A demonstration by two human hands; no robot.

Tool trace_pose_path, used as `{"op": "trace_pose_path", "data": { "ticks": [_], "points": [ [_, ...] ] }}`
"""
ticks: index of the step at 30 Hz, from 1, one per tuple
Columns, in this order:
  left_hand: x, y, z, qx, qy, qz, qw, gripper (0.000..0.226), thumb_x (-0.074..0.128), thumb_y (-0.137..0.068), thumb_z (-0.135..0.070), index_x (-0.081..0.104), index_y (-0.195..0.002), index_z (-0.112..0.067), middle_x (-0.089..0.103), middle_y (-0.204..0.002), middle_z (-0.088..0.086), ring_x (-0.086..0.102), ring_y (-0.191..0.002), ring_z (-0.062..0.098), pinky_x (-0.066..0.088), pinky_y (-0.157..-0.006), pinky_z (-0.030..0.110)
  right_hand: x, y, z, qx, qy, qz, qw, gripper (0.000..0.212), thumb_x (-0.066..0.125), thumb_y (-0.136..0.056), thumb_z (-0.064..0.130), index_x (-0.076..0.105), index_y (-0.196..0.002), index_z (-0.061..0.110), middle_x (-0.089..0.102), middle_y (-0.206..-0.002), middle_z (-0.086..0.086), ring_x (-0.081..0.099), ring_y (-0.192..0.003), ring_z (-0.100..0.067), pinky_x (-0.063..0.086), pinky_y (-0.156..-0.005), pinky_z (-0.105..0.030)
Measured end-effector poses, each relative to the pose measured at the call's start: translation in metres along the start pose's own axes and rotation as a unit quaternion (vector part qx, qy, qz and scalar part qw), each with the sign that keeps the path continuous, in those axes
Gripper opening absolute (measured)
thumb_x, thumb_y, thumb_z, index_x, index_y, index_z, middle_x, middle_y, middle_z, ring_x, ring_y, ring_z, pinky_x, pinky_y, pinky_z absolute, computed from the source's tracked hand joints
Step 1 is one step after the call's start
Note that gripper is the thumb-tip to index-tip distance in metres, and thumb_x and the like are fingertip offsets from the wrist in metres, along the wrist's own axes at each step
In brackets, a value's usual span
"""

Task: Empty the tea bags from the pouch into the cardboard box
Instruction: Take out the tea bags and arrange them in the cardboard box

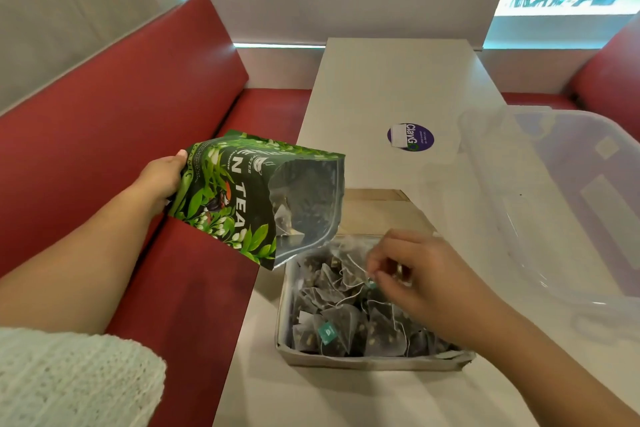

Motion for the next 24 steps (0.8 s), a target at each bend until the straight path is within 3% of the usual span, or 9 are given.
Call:
{"op": "trace_pose_path", "data": {
  "ticks": [3, 5, 10, 13, 15, 18, 21, 22, 24],
  "points": [
    [-0.004, -0.001, 0.0, -0.001, -0.004, 0.0, 1.0, 0.046, 0.039, -0.1, -0.041, 0.056, -0.126, -0.008, 0.062, -0.116, 0.018, 0.059, -0.083, 0.027, 0.04, -0.076, 0.031, 0.019, 0.02, -0.016, 0.03, 0.058, 0.093, 0.994, 0.014, 0.061, -0.084, 0.017, 0.065, -0.081, 0.03, 0.056, -0.08, 0.021, 0.055, -0.073, -0.003, 0.046, -0.065, -0.016],
    [-0.004, 0.0, 0.001, -0.006, -0.006, 0.0, 1.0, 0.048, 0.038, -0.1, -0.043, 0.056, -0.125, -0.006, 0.063, -0.091, 0.012, 0.053, -0.068, 0.021, 0.039, -0.064, 0.026, 0.028, 0.025, -0.022, 0.034, 0.085, 0.11, 0.99, 0.015, 0.063, -0.084, 0.019, 0.068, -0.094, 0.031, 0.055, -0.089, 0.024, 0.053, -0.08, 0.001, 0.046, -0.071, -0.017],
    [0.0, 0.003, 0.0, 0.001, -0.01, 0.005, 1.0, 0.045, 0.039, -0.099, -0.042, 0.058, -0.118, -0.006, 0.056, -0.105, 0.011, 0.053, -0.081, 0.023, 0.039, -0.071, 0.027, -0.002, 0.003, 0.003, 0.009, 0.064, -0.022, 0.998, 0.017, 0.063, -0.087, 0.022, 0.069, -0.103, 0.023, 0.061, -0.094, 0.009, 0.055, -0.083, -0.004, 0.05, -0.074, -0.022],
    [0.005, 0.004, -0.005, 0.011, -0.016, 0.006, 1.0, 0.04, 0.039, -0.1, -0.041, 0.059, -0.11, -0.008, 0.058, -0.087, 0.005, 0.049, -0.066, 0.017, 0.037, -0.059, 0.024, -0.011, -0.027, 0.047, -0.082, 0.084, -0.084, 0.99, 0.022, 0.064, -0.087, 0.014, 0.067, -0.109, 0.015, 0.064, -0.103, 0.001, 0.055, -0.092, -0.009, 0.041, -0.083, -0.015],
    [0.01, 0.004, -0.009, 0.028, -0.025, 0.011, 0.999, 0.042, 0.039, -0.1, -0.038, 0.057, -0.122, -0.007, 0.061, -0.088, 0.007, 0.05, -0.068, 0.017, 0.039, -0.063, 0.025, 0.009, -0.053, 0.062, -0.103, 0.108, -0.034, 0.988, 0.035, 0.06, -0.089, 0.013, 0.058, -0.124, 0.012, 0.059, -0.121, -0.008, 0.053, -0.107, -0.021, 0.044, -0.092, -0.028],
    [0.016, 0.003, -0.02, 0.064, -0.051, 0.011, 0.997, 0.042, 0.04, -0.1, -0.037, 0.058, -0.123, -0.007, 0.058, -0.113, 0.008, 0.057, -0.092, 0.024, 0.04, -0.082, 0.027, 0.055, -0.086, 0.051, -0.038, 0.195, 0.144, 0.969, 0.056, 0.056, -0.09, 0.02, 0.034, -0.142, 0.015, 0.034, -0.145, -0.013, 0.032, -0.13, -0.035, 0.034, -0.108, -0.047],
    [0.017, -0.004, -0.03, 0.093, -0.082, 0.011, 0.992, 0.042, 0.043, -0.097, -0.043, 0.065, -0.114, -0.012, 0.062, -0.122, 0.014, 0.057, -0.112, 0.03, 0.044, -0.099, 0.039, 0.076, -0.09, 0.043, 0.009, 0.256, 0.293, 0.921, 0.041, 0.047, -0.096, 0.02, 0.043, -0.134, 0.005, 0.043, -0.138, -0.016, 0.044, -0.111, -0.028, 0.034, -0.095, -0.029],
    [0.017, -0.006, -0.032, 0.095, -0.088, 0.011, 0.992, 0.042, 0.043, -0.097, -0.043, 0.065, -0.113, -0.011, 0.063, -0.121, 0.015, 0.057, -0.113, 0.031, 0.044, -0.101, 0.041, 0.078, -0.09, 0.042, 0.008, 0.251, 0.299, 0.92, 0.036, 0.043, -0.098, 0.021, 0.047, -0.13, 0.003, 0.049, -0.133, -0.014, 0.044, -0.099, -0.024, 0.031, -0.085, -0.023],
    [0.017, -0.011, -0.037, 0.101, -0.097, 0.007, 0.99, 0.043, 0.043, -0.097, -0.042, 0.066, -0.113, -0.009, 0.062, -0.121, 0.017, 0.056, -0.114, 0.032, 0.043, -0.101, 0.042, 0.082, -0.091, 0.043, -0.015, 0.241, 0.292, 0.926, 0.035, 0.042, -0.099, 0.024, 0.049, -0.127, 0.003, 0.052, -0.13, -0.013, 0.046, -0.102, -0.025, 0.029, -0.084, -0.023]
  ]
}}
Point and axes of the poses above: each hand's wrist, its own y-axis away from the middle knuckle, its own x-axis out of the palm, z = x × y, the point moved 9 cm from there along -y, towards the middle knuckle
